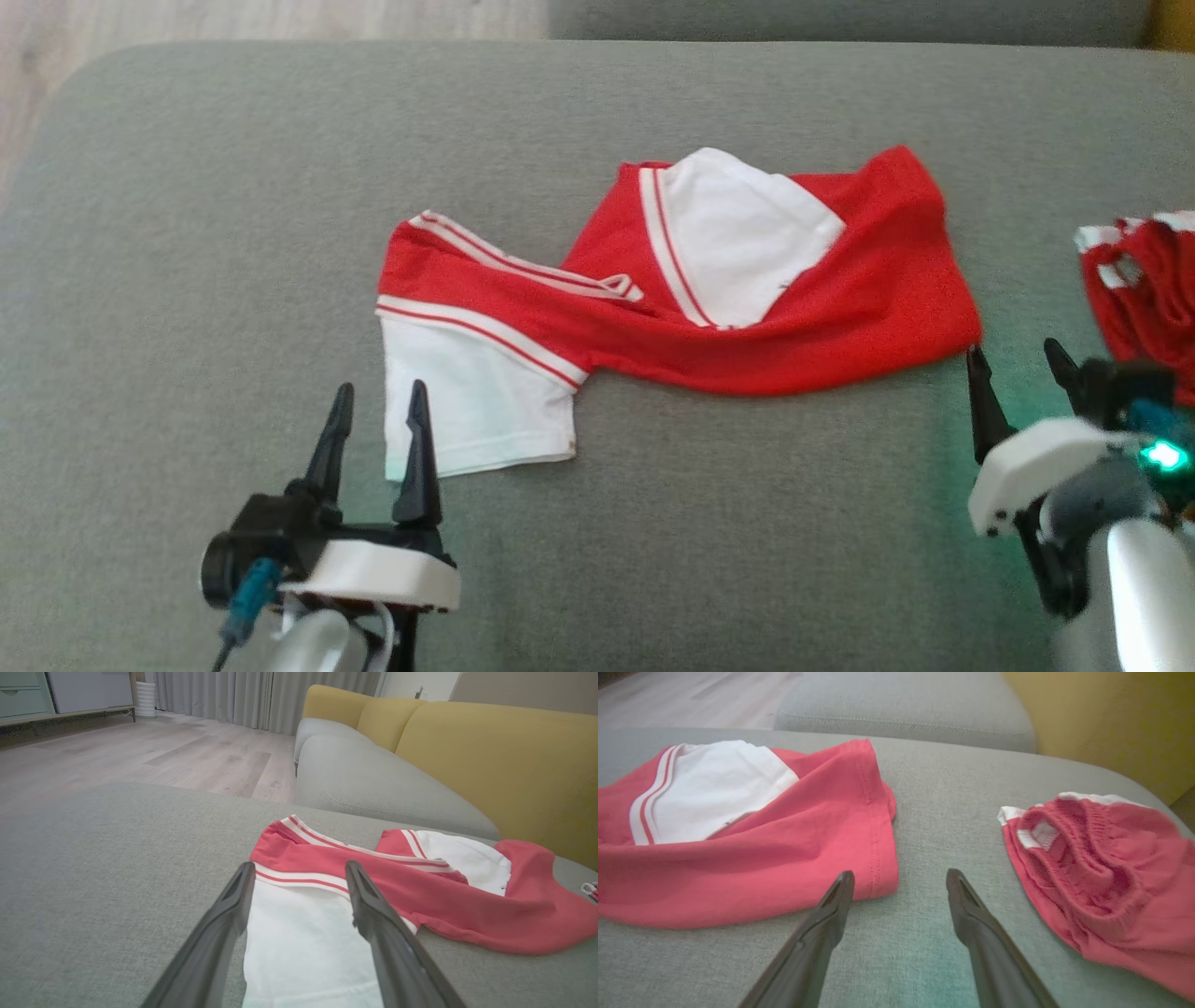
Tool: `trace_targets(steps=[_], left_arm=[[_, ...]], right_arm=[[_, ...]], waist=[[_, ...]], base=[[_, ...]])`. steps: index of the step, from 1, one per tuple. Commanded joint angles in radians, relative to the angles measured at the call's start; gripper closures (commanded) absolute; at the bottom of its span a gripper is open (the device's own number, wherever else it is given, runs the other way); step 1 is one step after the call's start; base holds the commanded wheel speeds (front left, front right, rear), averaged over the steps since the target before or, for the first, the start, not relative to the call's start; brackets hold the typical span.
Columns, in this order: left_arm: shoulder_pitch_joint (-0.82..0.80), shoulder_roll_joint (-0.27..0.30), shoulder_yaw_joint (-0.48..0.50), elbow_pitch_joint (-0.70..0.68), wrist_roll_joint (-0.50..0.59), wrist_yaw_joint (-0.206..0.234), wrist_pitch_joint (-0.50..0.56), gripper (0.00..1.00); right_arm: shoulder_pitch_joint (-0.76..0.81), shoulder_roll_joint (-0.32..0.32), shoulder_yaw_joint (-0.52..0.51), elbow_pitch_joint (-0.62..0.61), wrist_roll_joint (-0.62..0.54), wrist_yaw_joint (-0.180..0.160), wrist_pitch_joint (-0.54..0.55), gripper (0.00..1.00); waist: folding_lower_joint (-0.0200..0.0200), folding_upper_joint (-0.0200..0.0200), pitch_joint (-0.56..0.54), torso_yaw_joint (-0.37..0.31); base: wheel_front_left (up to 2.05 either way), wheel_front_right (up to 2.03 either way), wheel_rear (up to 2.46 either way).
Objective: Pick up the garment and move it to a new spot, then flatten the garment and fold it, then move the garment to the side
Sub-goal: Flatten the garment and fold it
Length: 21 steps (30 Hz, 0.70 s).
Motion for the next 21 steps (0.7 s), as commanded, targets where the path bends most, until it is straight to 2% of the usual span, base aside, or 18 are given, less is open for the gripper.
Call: trace_targets(steps=[1,9,10,11,14,15,21], left_arm=[[-0.021,0.001,0.029,-0.052,0.015,0.007,-0.009,0.00],[-0.017,-0.013,0.015,-0.085,0.044,0.011,-0.009,0.00],[-0.018,-0.013,0.017,-0.085,0.045,0.011,-0.009,0.00],[-0.019,-0.012,0.018,-0.085,0.046,0.012,-0.009,0.00],[-0.021,-0.011,0.024,-0.086,0.050,0.015,-0.009,0.00],[-0.021,-0.010,0.026,-0.087,0.052,0.016,-0.009,0.00],[-0.015,-0.007,0.027,-0.087,0.059,0.019,-0.009,0.00]], right_arm=[[-0.076,-0.028,0.014,-0.006,0.002,0.007,0.034,0.00],[-0.184,-0.063,0.009,0.162,0.106,0.007,0.166,0.00],[-0.192,-0.061,0.013,0.181,0.129,0.007,0.182,0.11],[-0.201,-0.061,0.021,0.197,0.150,0.007,0.197,0.36],[-0.217,-0.067,0.055,0.211,0.193,0.007,0.206,0.93],[-0.219,-0.067,0.063,0.208,0.207,0.007,0.199,1.00],[-0.174,-0.059,0.110,0.108,0.244,0.007,0.160,1.00]], waist=[[0.0002,0.0000,0.006,0.027],[0.0002,0.0000,0.043,0.068],[0.0002,0.0000,0.045,0.068],[0.0002,0.0000,0.048,0.068],[0.0002,0.0000,0.051,0.061],[0.0002,0.0000,0.050,0.056],[0.0002,0.0000,0.026,0.021]], base=[[0.00,0.00,0.00],[0.00,0.00,0.00],[0.00,0.00,0.00],[0.00,0.00,0.00],[0.00,0.00,0.00],[0.00,0.00,0.00],[0.00,0.00,0.00]])
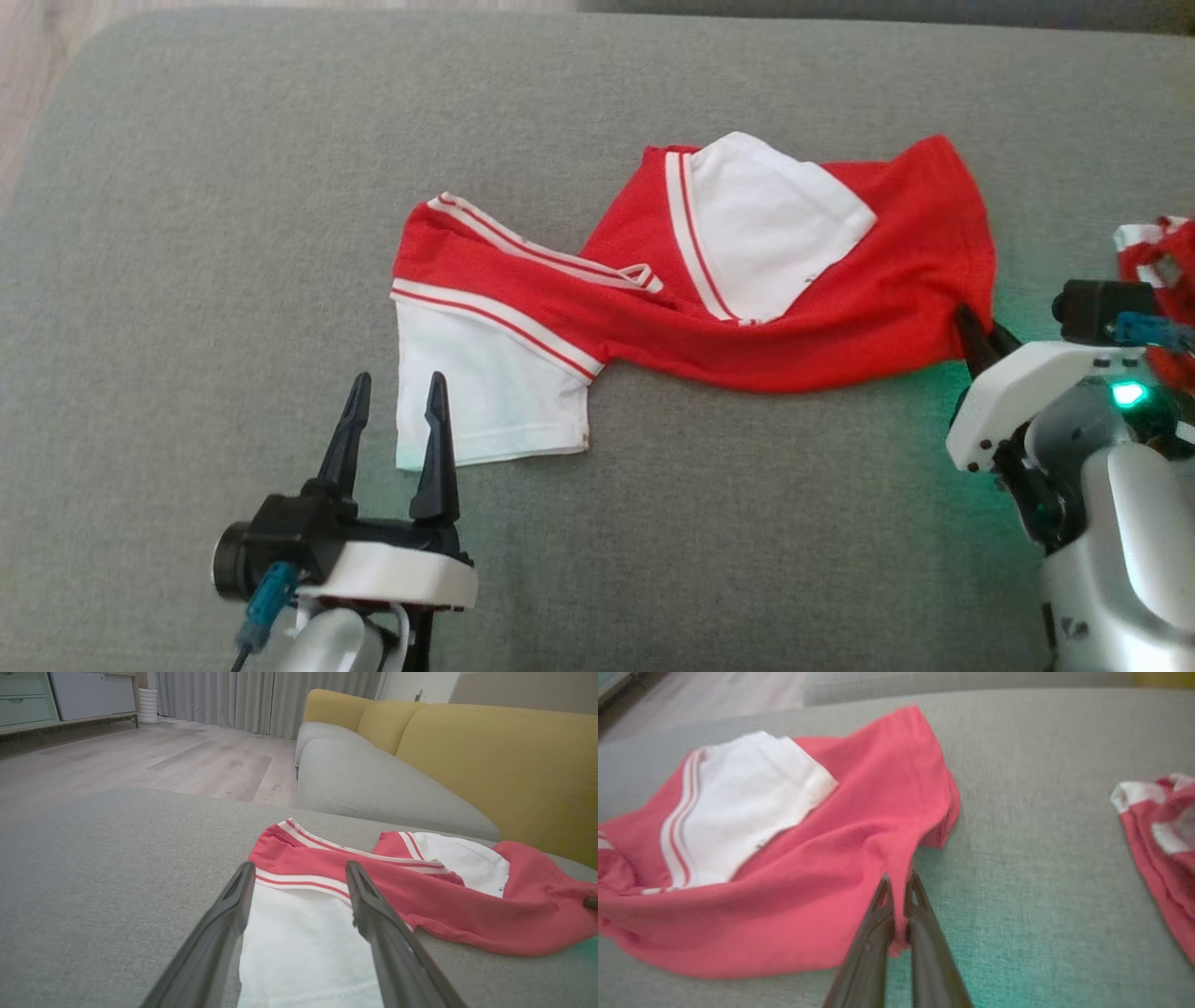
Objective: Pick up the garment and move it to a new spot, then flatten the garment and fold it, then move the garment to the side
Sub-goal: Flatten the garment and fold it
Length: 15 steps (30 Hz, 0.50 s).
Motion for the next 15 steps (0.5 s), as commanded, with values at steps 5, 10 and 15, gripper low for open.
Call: trace_targets(steps=[5,10,15], left_arm=[[-0.020,0.015,0.037,-0.029,0.006,0.008,-0.009,0.00],[-0.008,0.017,0.039,-0.033,0.003,0.011,-0.009,0.00],[-0.004,0.019,0.045,-0.041,0.002,0.013,-0.009,0.00]], right_arm=[[0.095,0.021,0.018,-0.186,0.021,0.007,-0.006,1.00],[0.272,0.047,-0.016,-0.379,0.028,0.007,0.061,1.00],[0.398,0.056,-0.053,-0.470,0.007,0.007,0.111,1.00]], waist=[[-0.0001,0.0000,-0.029,-0.036],[-0.0001,0.0000,-0.046,-0.058],[-0.0001,0.0000,-0.042,-0.072]], base=[[0.00,0.00,0.00],[0.00,0.00,0.00],[0.00,0.00,0.00]])
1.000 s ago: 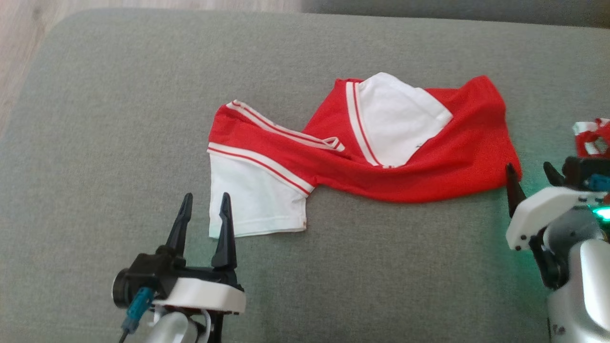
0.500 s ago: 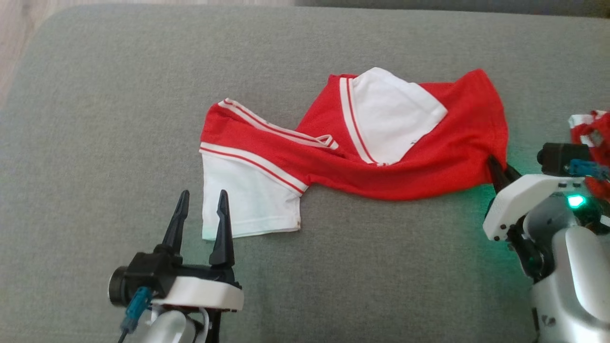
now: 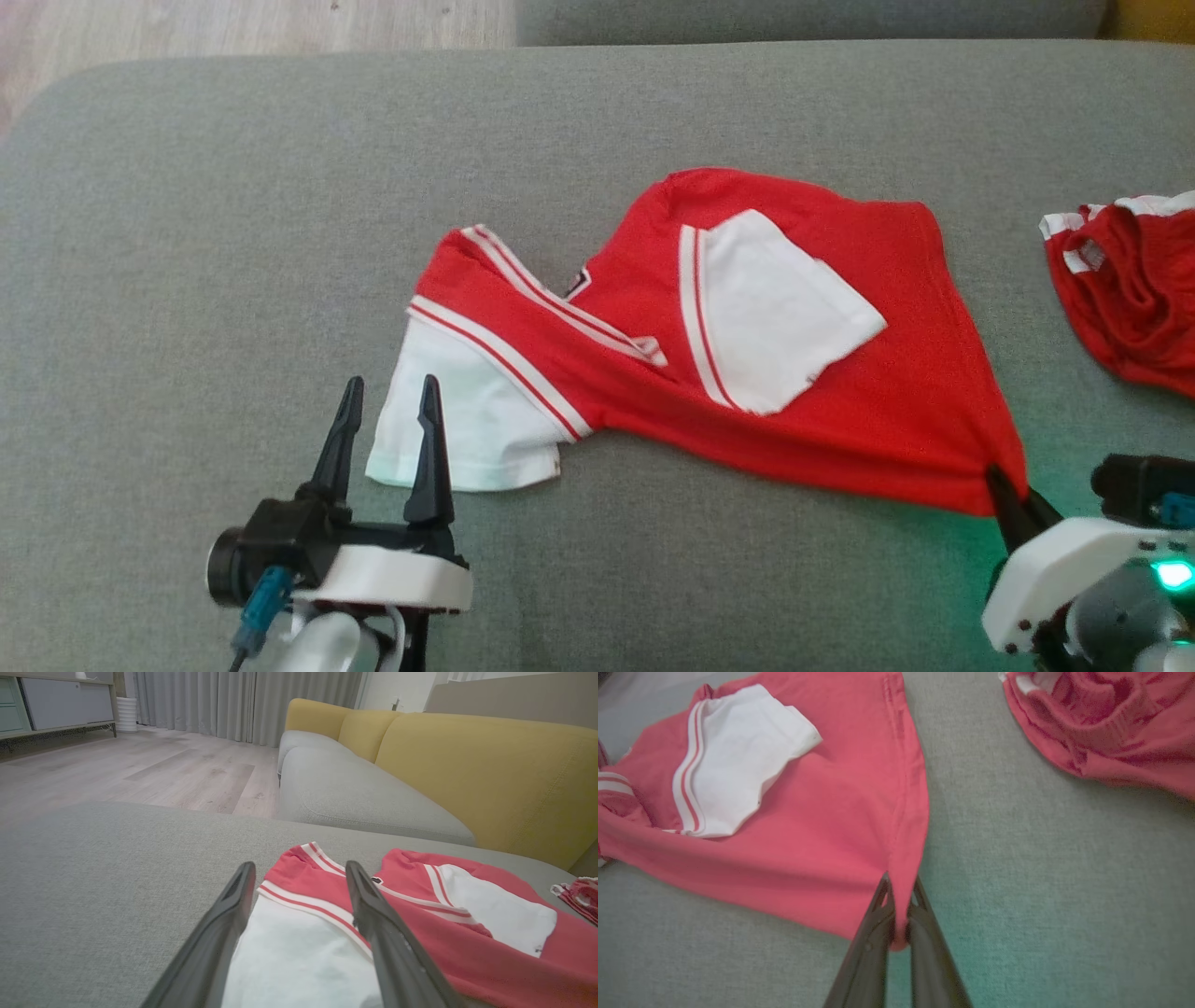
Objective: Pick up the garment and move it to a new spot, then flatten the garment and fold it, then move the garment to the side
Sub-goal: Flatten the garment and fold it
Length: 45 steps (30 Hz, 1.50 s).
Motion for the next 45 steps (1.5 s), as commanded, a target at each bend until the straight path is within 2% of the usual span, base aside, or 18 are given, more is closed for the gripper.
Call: trace_targets(steps=[1,2,3,8,13,19,26,27,28,30,31,32,33,39,45], left_arm=[[-0.015,0.017,0.037,-0.035,0.001,0.003,-0.009,0.00],[-0.016,0.017,0.037,-0.035,0.001,0.003,-0.009,0.00],[-0.017,0.016,0.037,-0.035,0.002,0.002,-0.009,0.00],[-0.020,0.016,0.037,-0.032,0.001,-0.001,-0.009,0.00],[-0.030,0.010,0.034,-0.034,0.003,-0.005,-0.009,0.00],[-0.052,0.001,0.032,-0.036,0.010,-0.011,-0.010,0.00],[-0.063,-0.011,0.036,-0.031,0.017,-0.016,-0.010,0.00],[-0.064,-0.013,0.037,-0.029,0.018,-0.017,-0.010,0.00],[-0.064,-0.015,0.038,-0.027,0.018,-0.018,-0.010,0.00],[-0.063,-0.019,0.043,-0.025,0.020,-0.020,-0.010,0.00],[-0.063,-0.019,0.043,-0.025,0.020,-0.020,-0.010,0.00],[-0.062,-0.021,0.045,-0.025,0.021,-0.021,-0.010,0.00],[-0.061,-0.022,0.047,-0.025,0.022,-0.022,-0.010,0.00],[-0.059,-0.028,0.058,-0.023,0.030,-0.028,-0.010,0.00],[-0.063,-0.031,0.053,-0.015,0.039,-0.040,-0.010,0.00]], right_arm=[[-0.028,-0.009,0.010,-0.044,-0.012,0.007,0.001,0.63],[-0.021,-0.008,0.007,-0.041,-0.014,0.007,0.003,0.18],[-0.017,-0.008,0.006,-0.038,-0.012,0.007,0.003,0.00],[-0.042,-0.007,0.004,-0.076,-0.010,0.007,-0.003,0.00],[-0.139,-0.022,-0.002,-0.104,-0.050,0.007,0.036,0.00],[-0.317,-0.103,0.019,0.085,-0.087,0.007,0.084,0.00],[-0.448,-0.160,0.047,0.300,-0.070,0.007,0.146,0.00],[-0.458,-0.166,0.047,0.325,-0.066,0.007,0.158,0.04],[-0.466,-0.174,0.048,0.345,-0.066,0.007,0.170,0.15],[-0.479,-0.184,0.051,0.376,-0.058,0.007,0.189,0.55],[-0.479,-0.184,0.051,0.376,-0.058,0.007,0.189,0.55],[-0.484,-0.185,0.052,0.387,-0.048,0.007,0.196,0.66],[-0.491,-0.188,0.052,0.394,-0.040,0.007,0.200,1.00],[-0.571,-0.211,0.029,0.423,-0.061,0.007,0.150,1.00],[-0.699,-0.183,-0.040,0.520,-0.138,0.007,0.080,1.00]], waist=[[0.0001,0.0000,0.002,-0.001],[0.0001,0.0000,0.004,-0.002],[0.0001,0.0000,0.004,-0.002],[0.0001,0.0000,0.006,0.002],[0.0001,0.0000,0.021,0.018],[0.0001,0.0000,0.059,0.053],[0.0001,0.0000,0.087,0.096],[0.0001,0.0000,0.088,0.101],[0.0001,0.0000,0.089,0.105],[0.0001,0.0000,0.089,0.112],[0.0001,0.0000,0.089,0.112],[0.0001,0.0000,0.089,0.114],[0.0001,0.0000,0.088,0.116],[0.0001,0.0000,0.093,0.122],[0.0001,0.0000,0.095,0.129]], base=[[0.00,0.00,0.00],[0.00,0.00,0.00],[0.00,0.00,0.00],[0.00,0.00,0.00],[0.00,0.00,0.00],[0.00,0.00,0.00],[0.00,0.00,0.00],[0.00,0.00,0.00],[0.00,0.00,0.00],[0.00,0.00,0.00],[0.00,0.00,0.00],[0.00,0.00,0.00],[0.00,0.00,0.00],[0.00,0.00,0.00],[0.00,0.00,0.00]])
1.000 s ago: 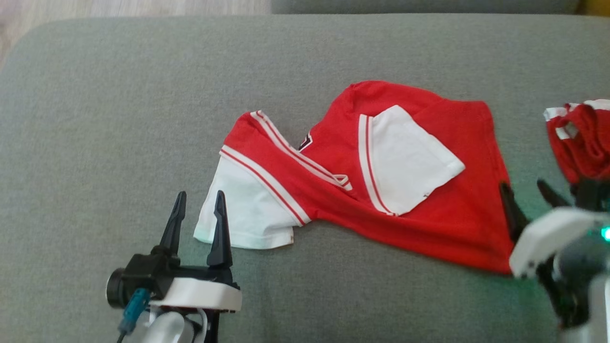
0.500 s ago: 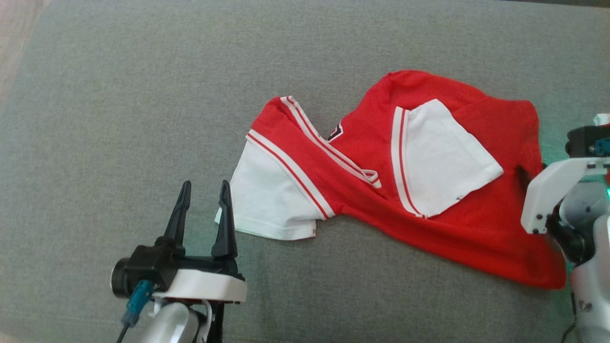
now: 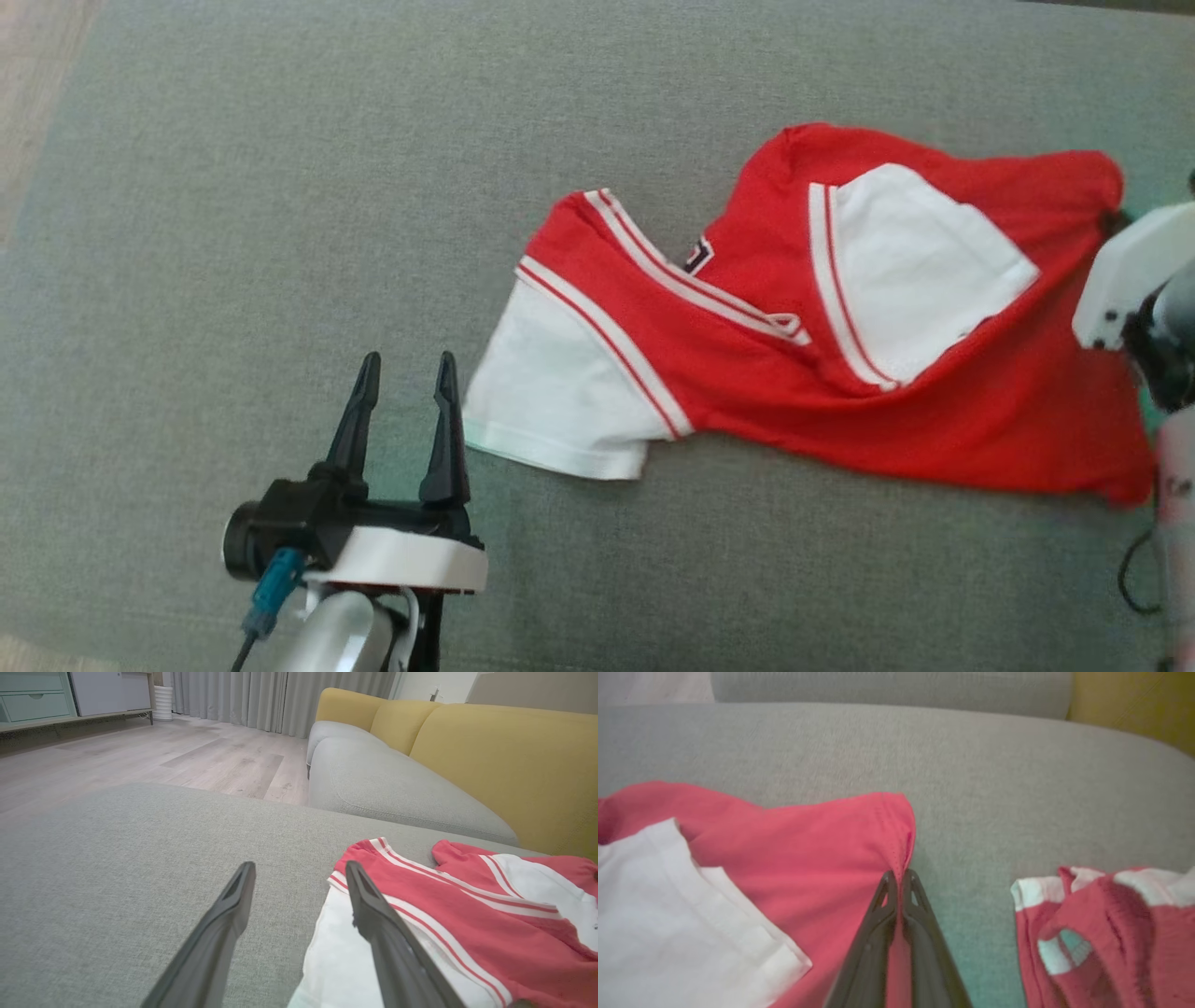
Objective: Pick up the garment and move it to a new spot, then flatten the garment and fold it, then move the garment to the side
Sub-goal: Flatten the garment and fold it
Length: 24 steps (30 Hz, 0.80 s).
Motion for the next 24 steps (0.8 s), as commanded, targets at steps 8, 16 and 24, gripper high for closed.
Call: trace_targets(steps=[8,16,24], left_arm=[[-0.040,0.002,0.017,-0.007,0.019,-0.014,-0.010,0.00],[-0.043,-0.006,0.010,0.004,0.020,-0.015,-0.010,0.00],[-0.036,-0.008,0.015,0.025,0.015,-0.013,-0.008,0.00]], right_arm=[[-0.163,0.045,-0.052,0.123,-0.143,0.007,-0.150,1.00],[-0.236,0.078,-0.086,0.264,-0.251,0.007,-0.343,0.00],[-0.193,0.105,-0.020,0.275,-0.188,0.007,-0.558,0.00]], waist=[[-0.0001,0.0000,0.000,0.024],[-0.0001,0.0000,-0.017,0.024],[-0.0001,0.0000,-0.094,-0.030]], base=[[0.00,0.00,0.00],[0.00,0.00,0.00],[0.00,0.00,0.00]])
